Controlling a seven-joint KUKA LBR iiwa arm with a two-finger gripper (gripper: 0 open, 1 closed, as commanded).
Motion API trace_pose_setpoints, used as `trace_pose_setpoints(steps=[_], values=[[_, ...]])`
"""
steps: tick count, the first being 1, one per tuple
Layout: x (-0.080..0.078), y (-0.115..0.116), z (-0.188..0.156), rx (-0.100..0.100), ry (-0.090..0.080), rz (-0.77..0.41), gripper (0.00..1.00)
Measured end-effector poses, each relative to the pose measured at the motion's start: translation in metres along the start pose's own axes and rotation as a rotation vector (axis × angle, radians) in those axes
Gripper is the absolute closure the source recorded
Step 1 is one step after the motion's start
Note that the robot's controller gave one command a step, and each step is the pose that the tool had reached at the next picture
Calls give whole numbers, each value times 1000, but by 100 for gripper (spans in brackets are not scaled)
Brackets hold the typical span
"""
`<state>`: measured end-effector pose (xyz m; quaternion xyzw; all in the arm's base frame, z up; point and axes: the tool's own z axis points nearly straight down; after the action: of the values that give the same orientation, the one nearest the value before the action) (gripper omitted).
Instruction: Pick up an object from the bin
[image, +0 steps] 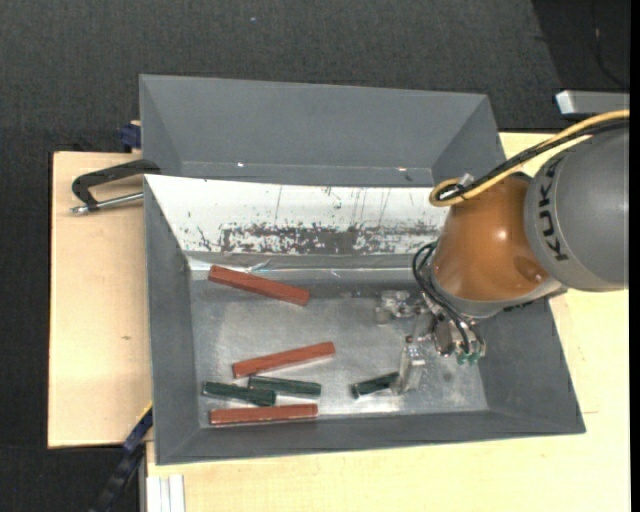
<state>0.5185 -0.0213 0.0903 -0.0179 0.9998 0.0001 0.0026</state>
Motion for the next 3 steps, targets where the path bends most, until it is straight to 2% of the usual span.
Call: trace_pose_setpoints(steps=[1, 2, 3], values=[[25, 10, 20, -1, 6, 69, 100], [25, 10, 20, -1, 6, 69, 100], [-5, 17, -15, -1, 4, 87, 100]])
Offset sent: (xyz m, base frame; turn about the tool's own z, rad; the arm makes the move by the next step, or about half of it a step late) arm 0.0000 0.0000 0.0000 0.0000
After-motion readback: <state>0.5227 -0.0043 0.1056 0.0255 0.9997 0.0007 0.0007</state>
